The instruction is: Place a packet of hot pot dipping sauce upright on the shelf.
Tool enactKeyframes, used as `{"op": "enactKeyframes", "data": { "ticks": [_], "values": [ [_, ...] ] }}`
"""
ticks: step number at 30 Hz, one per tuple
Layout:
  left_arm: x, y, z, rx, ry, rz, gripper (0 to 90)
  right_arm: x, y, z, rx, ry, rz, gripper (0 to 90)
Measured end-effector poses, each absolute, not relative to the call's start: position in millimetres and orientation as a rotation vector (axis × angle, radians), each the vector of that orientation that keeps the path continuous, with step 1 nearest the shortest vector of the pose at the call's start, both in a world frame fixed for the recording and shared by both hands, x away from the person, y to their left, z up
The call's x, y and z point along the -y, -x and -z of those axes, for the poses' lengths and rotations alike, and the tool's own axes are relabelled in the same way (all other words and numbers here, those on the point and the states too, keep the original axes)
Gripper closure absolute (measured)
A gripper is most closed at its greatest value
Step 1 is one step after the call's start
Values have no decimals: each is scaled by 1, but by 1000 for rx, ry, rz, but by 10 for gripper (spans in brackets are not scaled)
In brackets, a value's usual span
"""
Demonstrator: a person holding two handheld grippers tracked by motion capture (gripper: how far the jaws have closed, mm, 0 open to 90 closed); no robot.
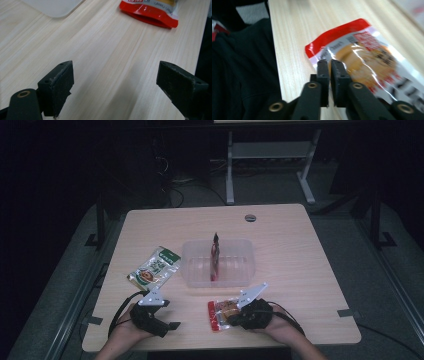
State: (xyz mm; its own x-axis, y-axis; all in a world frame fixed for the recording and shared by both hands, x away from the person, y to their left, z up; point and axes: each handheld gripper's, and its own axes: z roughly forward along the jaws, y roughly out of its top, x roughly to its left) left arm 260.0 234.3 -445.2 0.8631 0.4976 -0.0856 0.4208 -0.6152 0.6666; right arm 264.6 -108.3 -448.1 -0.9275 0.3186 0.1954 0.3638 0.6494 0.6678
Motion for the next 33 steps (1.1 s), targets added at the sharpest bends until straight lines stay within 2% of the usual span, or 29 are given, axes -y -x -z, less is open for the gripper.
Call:
{"op": "enactKeyframes", "data": {
  "ticks": [3,4,5,7,8,13,16,17,18,20,23,25,27,28,31,33],
  "values": [
    [-229,-260,445,-653,-2304,-131,146,122,-266,443,2776,641,1185,775],
    [-227,-261,445,-648,-2305,-129,158,130,-266,441,2763,680,1192,718],
    [-225,-261,444,-639,-2309,-128,158,130,-266,441,2763,680,1192,718],
    [-217,-260,441,-618,-2305,-125,168,141,-267,440,2756,735,1195,641],
    [-217,-260,441,-618,-2305,-125,203,145,-267,439,2744,753,1197,619],
    [-206,-259,429,-594,-2261,-110,261,161,-267,436,2747,833,1225,549],
    [-202,-260,426,-580,-2249,-100,389,167,-266,435,2748,866,1218,524],
    [-199,-261,424,-568,-2250,-96,389,170,-266,435,2760,870,1222,512],
    [-196,-262,422,-557,-2249,-89,471,177,-264,434,2758,912,1227,485],
    [-186,-267,420,-533,-2247,-71,550,184,-263,433,2754,942,1239,463],
    [-178,-270,419,-521,-2253,-53,617,190,-262,434,2752,971,1240,439],
    [-170,-273,420,-509,-2258,-49,729,196,-261,435,2740,1001,1231,421],
    [-162,-276,421,-504,-2274,-37,783,202,-260,436,2735,1023,1230,404],
    [-159,-277,421,-506,-2276,-39,783,204,-259,437,2732,1030,1225,396],
    [-146,-281,424,-492,-2297,-35,895,211,-258,438,2719,1070,1218,374],
    [-144,-282,424,-483,-2298,-32,895,212,-259,439,2721,1071,1226,373]
  ]
}}
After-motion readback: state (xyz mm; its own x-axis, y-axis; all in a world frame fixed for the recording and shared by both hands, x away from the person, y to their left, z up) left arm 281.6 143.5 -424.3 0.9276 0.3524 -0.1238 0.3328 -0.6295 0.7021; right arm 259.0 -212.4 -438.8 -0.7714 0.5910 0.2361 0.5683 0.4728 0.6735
